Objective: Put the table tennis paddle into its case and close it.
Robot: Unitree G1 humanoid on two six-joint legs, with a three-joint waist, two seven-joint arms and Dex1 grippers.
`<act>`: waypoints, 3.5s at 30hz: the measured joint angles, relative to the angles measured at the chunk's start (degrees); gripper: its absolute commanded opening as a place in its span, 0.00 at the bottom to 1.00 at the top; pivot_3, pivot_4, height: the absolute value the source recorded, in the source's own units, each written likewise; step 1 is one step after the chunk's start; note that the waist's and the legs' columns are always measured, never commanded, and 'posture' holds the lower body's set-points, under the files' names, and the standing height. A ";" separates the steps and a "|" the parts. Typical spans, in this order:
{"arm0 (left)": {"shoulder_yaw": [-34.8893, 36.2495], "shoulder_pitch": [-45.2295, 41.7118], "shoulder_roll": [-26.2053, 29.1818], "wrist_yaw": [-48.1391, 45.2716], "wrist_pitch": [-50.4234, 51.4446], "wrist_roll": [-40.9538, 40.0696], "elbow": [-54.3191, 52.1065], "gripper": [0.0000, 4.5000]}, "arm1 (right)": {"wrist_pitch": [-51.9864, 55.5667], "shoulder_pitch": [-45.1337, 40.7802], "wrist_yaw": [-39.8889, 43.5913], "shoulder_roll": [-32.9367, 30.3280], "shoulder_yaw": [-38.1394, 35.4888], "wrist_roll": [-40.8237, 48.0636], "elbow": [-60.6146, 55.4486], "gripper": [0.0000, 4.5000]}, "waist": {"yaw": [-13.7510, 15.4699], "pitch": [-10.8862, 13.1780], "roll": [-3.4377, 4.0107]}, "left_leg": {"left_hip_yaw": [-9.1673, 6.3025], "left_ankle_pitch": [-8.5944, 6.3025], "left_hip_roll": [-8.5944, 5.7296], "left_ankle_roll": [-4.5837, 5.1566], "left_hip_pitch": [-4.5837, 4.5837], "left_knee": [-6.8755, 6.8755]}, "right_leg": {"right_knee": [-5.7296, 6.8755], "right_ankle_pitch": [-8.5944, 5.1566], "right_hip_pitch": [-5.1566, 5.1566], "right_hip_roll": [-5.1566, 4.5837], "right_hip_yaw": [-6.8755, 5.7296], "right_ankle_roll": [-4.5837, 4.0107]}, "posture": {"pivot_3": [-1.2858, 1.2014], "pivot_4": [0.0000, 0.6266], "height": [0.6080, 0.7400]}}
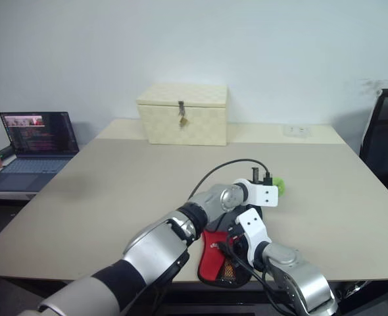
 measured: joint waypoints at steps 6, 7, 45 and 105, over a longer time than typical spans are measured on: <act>1.86 0.30 -0.02 -3.81 -0.03 -2.82 -0.04 0.17 | 0.00 -0.13 0.05 0.15 0.00 0.00 0.23 1.00 | -0.03 -0.01 0.00 | 0.01 0.00 0.00 0.00 0.02 -0.01 | 0.00 0.00 0.00 0.00 0.00 0.00 | 0.52 0.24 1.00; 2.55 0.46 -0.08 -4.89 -0.08 -3.66 -0.21 0.26 | 0.00 -0.32 0.14 0.27 0.00 0.00 0.49 1.00 | -0.06 -0.02 -0.01 | 0.02 0.00 0.00 0.00 0.03 -0.02 | 0.00 0.00 0.00 0.01 0.00 0.00 | 0.52 0.24 1.00; 28.63 26.95 23.21 -50.89 12.78 -44.55 -32.68 0.81 | 14.84 -9.67 14.80 -13.90 -18.47 20.60 -7.24 1.00 | -0.31 -0.03 0.16 | -0.12 0.04 0.11 0.00 -0.88 -0.12 | 0.12 0.18 -1.02 -0.03 0.02 -0.34 | 0.52 0.24 1.00; 16.34 31.56 23.49 -66.63 12.81 -42.87 -32.22 0.82 | -50.65 -30.07 34.03 -22.13 0.38 -24.51 55.87 0.01 | -0.37 0.26 0.63 | 0.11 0.02 0.13 0.03 -0.47 0.36 | 0.26 0.31 -0.53 0.05 0.13 -0.33 | 0.52 0.24 1.00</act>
